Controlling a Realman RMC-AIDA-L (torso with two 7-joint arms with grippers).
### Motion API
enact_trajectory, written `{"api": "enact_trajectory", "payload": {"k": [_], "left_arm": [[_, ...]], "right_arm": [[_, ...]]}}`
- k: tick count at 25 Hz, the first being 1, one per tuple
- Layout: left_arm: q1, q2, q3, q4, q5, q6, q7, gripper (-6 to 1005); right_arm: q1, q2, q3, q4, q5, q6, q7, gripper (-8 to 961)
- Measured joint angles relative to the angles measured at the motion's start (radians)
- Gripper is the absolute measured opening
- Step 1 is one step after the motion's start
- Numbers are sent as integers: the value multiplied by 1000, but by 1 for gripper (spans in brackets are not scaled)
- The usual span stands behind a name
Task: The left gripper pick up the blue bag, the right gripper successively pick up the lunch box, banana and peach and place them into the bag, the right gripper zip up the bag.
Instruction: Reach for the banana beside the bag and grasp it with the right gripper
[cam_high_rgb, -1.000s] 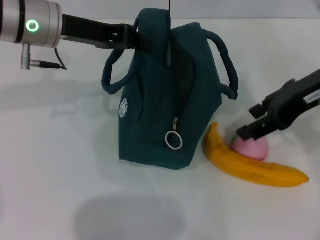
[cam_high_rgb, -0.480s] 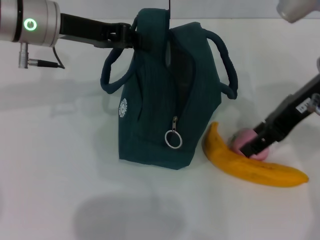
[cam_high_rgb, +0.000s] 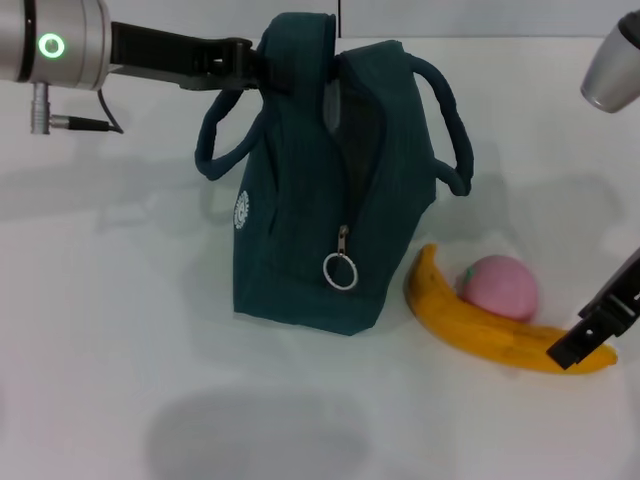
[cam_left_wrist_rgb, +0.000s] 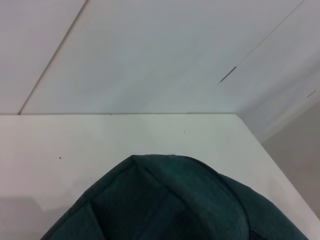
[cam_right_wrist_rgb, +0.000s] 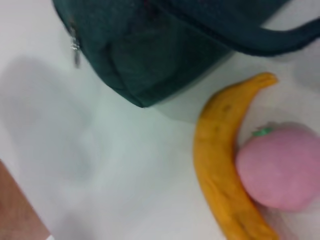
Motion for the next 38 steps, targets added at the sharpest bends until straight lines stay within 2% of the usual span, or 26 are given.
{"api": "enact_trajectory", "payload": {"k": [8,21,38], "left_arm": [[0,0,0,0,-1,-12,2,49],[3,0,-26,0,0,-14,9,49],[8,3,-26,0,0,-13,10,49]], "right_arm": [[-5,0,-64,16,-98,63,-17,690],[-11,2,-171,60,-102,176,-75,689],[-8,8,-261,124,-47,244,-107,686]]}}
